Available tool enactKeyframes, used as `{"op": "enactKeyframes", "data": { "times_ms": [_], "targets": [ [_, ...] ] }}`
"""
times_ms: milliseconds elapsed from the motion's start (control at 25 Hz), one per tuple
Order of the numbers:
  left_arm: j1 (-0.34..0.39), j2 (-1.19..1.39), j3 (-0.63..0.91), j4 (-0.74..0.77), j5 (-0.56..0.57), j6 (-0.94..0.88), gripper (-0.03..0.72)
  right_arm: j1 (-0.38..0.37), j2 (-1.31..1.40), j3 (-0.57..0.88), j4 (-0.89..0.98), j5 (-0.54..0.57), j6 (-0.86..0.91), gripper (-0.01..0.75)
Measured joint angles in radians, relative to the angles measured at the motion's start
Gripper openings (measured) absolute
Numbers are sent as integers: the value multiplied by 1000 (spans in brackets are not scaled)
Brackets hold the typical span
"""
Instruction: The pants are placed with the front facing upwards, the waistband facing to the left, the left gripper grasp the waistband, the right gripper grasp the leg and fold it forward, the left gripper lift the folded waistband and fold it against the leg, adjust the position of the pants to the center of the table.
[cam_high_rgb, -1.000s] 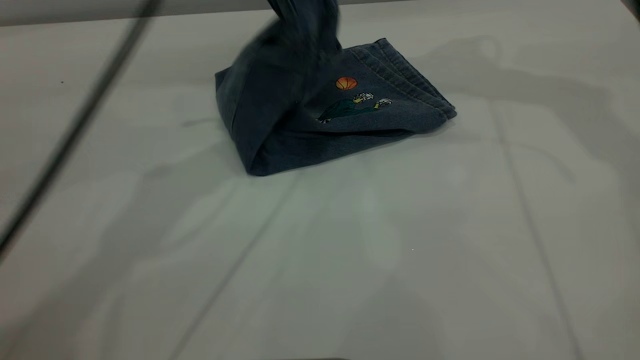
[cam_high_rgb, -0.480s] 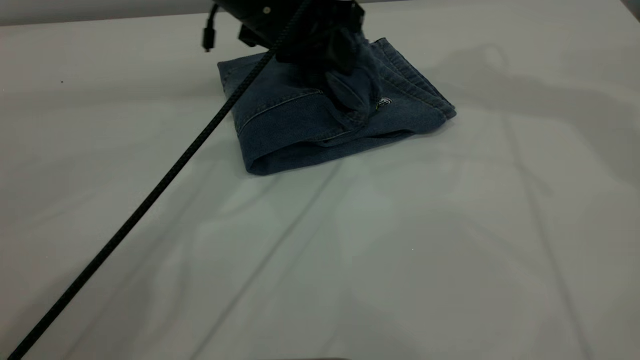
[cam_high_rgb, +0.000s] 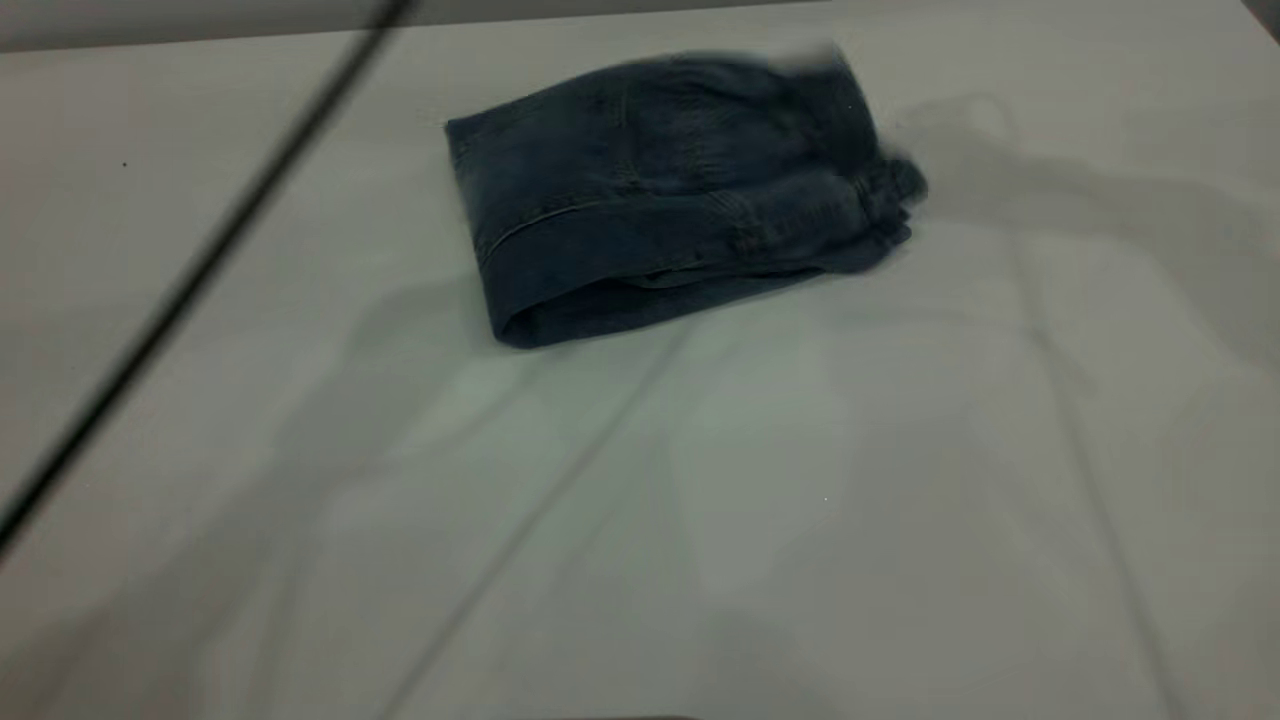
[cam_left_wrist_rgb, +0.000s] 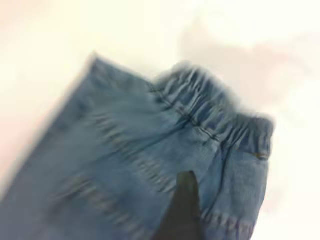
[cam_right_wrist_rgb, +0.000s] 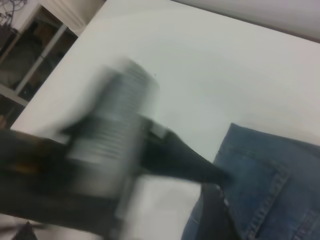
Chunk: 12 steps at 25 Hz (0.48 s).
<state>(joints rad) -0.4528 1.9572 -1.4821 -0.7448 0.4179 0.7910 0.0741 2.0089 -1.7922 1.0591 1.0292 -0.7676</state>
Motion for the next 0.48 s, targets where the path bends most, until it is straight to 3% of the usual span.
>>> {"op": "enactKeyframes", "data": {
  "times_ms": [120, 240, 480],
  "targets": [
    [30, -118, 0, 89, 24, -40, 587, 6, 1, 0, -16, 5, 14, 385],
    [75, -226, 0, 146, 46, -102, 581, 65, 5, 0, -120, -12, 70, 385],
    [117, -372, 0, 163, 114, -169, 580, 341, 72, 0, -662, -172, 486, 385]
  ]
}}
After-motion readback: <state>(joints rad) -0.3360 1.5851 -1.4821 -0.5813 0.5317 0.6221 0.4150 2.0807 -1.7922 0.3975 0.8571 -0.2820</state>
